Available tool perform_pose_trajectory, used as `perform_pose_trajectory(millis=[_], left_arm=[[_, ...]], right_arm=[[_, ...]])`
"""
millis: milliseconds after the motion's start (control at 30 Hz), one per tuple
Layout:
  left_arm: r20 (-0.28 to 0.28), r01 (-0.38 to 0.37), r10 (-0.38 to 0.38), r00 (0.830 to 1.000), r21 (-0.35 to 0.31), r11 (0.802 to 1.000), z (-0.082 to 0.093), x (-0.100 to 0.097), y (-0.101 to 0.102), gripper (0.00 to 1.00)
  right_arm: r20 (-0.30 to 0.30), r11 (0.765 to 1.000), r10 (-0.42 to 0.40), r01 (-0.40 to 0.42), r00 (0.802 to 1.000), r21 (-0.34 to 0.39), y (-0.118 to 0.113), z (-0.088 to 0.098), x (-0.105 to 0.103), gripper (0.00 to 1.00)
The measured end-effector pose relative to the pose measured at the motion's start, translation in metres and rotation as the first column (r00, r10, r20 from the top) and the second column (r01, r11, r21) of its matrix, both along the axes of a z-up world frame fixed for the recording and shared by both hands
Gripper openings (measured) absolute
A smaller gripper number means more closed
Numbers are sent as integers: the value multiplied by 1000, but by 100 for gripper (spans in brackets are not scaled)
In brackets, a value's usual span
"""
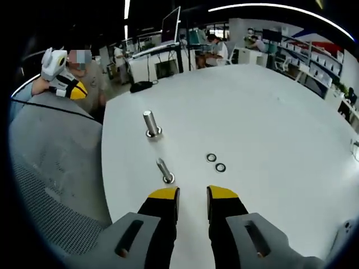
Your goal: Place the washer onto the threaded stud by aligning its center hole with the stud, sliding it down to the base, and recovering from edge contact or off-axis alignment until the washer reaches the visible bottom stop.
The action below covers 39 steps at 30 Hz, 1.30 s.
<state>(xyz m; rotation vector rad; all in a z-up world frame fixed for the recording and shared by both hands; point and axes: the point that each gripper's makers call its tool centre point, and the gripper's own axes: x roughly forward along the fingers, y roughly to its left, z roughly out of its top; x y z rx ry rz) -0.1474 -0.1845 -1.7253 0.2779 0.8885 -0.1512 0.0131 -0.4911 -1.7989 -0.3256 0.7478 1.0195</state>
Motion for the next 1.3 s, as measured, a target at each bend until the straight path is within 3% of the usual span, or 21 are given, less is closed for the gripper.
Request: perform_pose_trajectory(millis=[367,800,933,1000,1100,1200,1300], left_arm=[[-31,14,-13,999,18,1000,-4,-3,-1,1],[-57,15,-13,998,24,1000,-8,-6,1,1],[-62,12,-11,998,23,1000,-9,-6,2,1],[-62,10,-9,998,21,1000,-9,-6,2,1],[-63,10,-9,998,20,1000,-9,-6,2,1],[-61,12,-11,998,22,1000,-9,-5,2,1],[-61,11,-10,998,22,1000,-9,-6,3,1]], right_arm=[[-12,999,-12,11,1000,-39,-9,-14,1,22],[-12,987,68,-69,998,-147,3,-22,31,22],[-4,970,128,-126,992,-208,8,-23,43,22],[-29,964,154,-157,988,-215,14,-23,43,22],[-18,925,231,-226,973,-306,15,-27,51,22],[-59,917,255,-260,965,-302,24,-30,52,22],[-105,878,312,-328,944,-349,26,-37,52,22]])
